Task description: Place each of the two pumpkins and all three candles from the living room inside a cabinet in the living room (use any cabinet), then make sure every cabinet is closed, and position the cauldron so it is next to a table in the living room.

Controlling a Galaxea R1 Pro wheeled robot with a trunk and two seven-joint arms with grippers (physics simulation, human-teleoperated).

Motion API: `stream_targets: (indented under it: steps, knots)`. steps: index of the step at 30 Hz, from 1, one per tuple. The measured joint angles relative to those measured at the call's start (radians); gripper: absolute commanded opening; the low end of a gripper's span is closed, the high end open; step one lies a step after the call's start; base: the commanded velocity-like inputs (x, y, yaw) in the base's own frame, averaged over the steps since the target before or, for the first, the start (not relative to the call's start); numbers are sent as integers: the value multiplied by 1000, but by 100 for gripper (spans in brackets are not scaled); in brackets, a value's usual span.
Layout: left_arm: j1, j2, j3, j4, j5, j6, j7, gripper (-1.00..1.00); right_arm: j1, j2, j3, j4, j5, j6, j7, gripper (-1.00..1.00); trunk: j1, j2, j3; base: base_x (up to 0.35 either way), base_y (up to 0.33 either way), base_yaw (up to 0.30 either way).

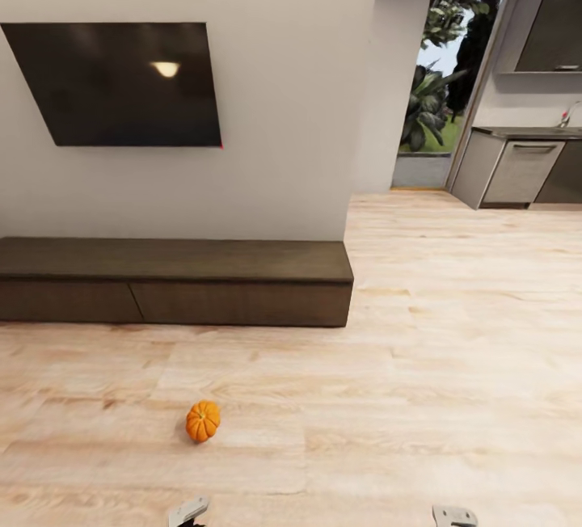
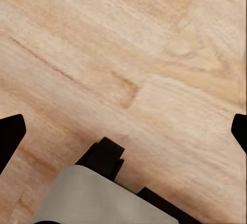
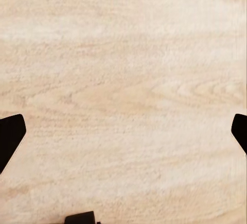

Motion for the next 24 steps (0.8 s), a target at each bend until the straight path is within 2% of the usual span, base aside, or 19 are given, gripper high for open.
stream_targets:
  steps: [13, 19, 24]
  knots:
    - [0, 0, 1, 1, 0, 0, 0, 100, 0, 0, 0, 1, 2, 0, -1, 100, 0, 0, 0, 56, -13, 0]
    - [0, 0, 1, 0, 0, 0, 0, 100, 0, 0, 0, 0, -1, 0, 0, 100, 0, 0, 0, 270, 0, 11]
    - [0, 0, 0, 0, 0, 0, 0, 100, 0, 0, 0, -1, -1, 0, -1, 100, 0, 0, 0, 323, -43, 157]
